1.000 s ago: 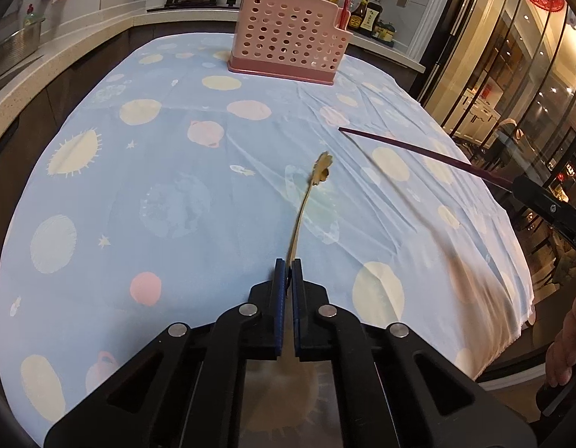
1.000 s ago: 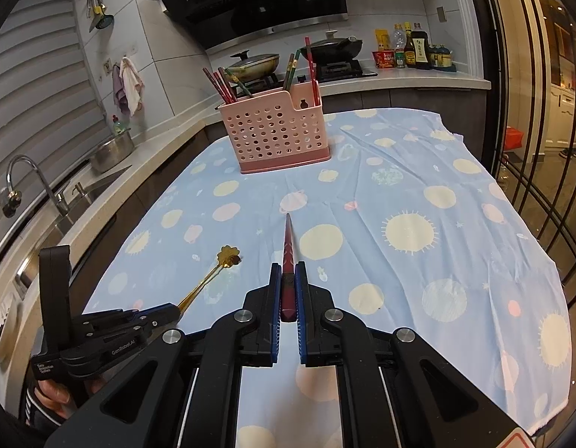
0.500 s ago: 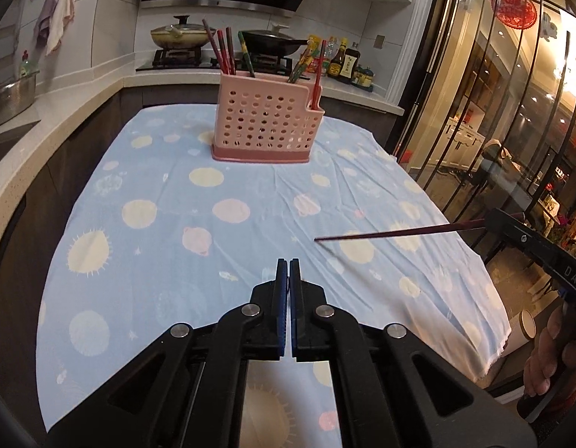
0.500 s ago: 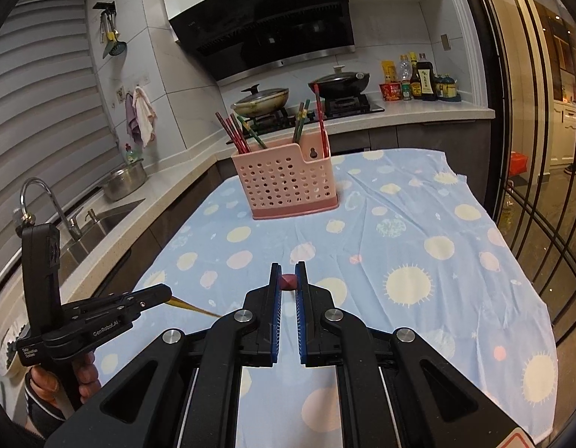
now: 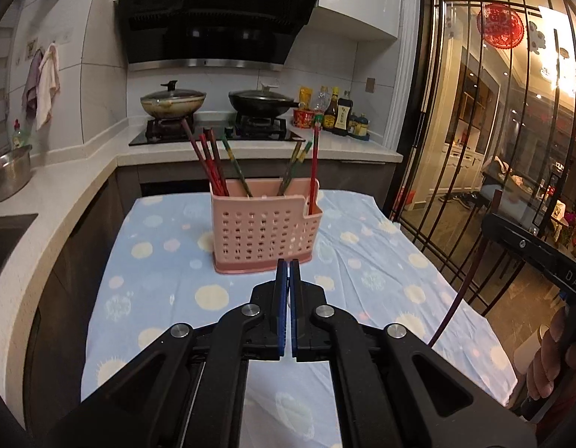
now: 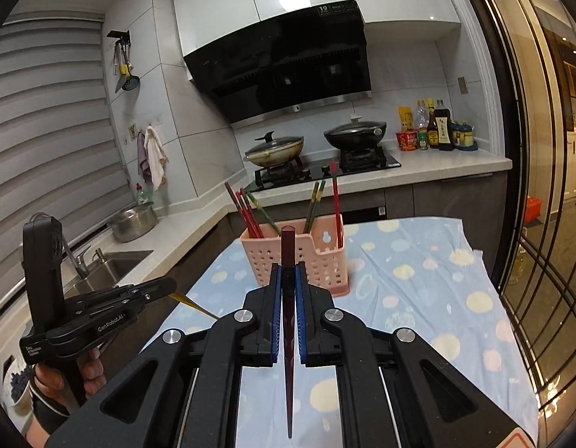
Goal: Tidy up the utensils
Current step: 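Carry the gold spoon with the left tool while the right tool carries the chopstick into the holder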
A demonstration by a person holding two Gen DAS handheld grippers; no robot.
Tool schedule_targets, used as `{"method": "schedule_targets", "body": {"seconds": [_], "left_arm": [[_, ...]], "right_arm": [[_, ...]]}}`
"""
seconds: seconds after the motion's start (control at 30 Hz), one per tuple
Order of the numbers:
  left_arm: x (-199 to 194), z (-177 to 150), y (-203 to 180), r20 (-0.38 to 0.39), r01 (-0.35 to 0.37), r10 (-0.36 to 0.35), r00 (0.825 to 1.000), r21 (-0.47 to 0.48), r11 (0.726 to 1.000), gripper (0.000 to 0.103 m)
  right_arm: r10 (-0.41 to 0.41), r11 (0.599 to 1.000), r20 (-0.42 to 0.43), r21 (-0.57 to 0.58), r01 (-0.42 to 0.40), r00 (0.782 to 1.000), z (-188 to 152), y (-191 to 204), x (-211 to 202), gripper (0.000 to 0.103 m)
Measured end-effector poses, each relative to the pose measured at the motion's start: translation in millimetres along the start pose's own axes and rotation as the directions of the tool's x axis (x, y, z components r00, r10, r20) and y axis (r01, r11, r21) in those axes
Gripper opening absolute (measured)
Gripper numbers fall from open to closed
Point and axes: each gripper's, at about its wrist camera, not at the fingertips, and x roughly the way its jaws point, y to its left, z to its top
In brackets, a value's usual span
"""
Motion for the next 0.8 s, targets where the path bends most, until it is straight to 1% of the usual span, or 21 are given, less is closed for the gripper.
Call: {"method": "schedule_targets", "body": {"seconds": [0.27,0.47,0.6,0.8], "left_arm": [[28.8,80.7,7.9,0.092,-0.025,0.022,0.996,0.036,0.999,0.001],[54.8,124.8,18.8,0.129,-0.067,0.059,0.990,0.057,0.996,0.001],[74.6,138.9,27.5,0.121,-0.100,0.091,0.988,0.067,0.993,0.001],[102.2,139.2,44.4,0.080,-0.131,0.125,0.989,0.066,0.989,0.001]], "right_arm": [[0.001,0.999,0.117,-0.048,0.005,0.993,78.5,3.7,45.1,0.007],[-0.006,0.998,0.181,-0.063,0.018,0.983,130.1,8.8,87.1,0.007],[-0.013,0.998,0.203,-0.060,0.026,0.979,149.9,11.7,114.4,0.007],[-0.020,0.997,0.199,-0.068,0.034,0.980,163.9,16.0,155.1,0.007]]}}
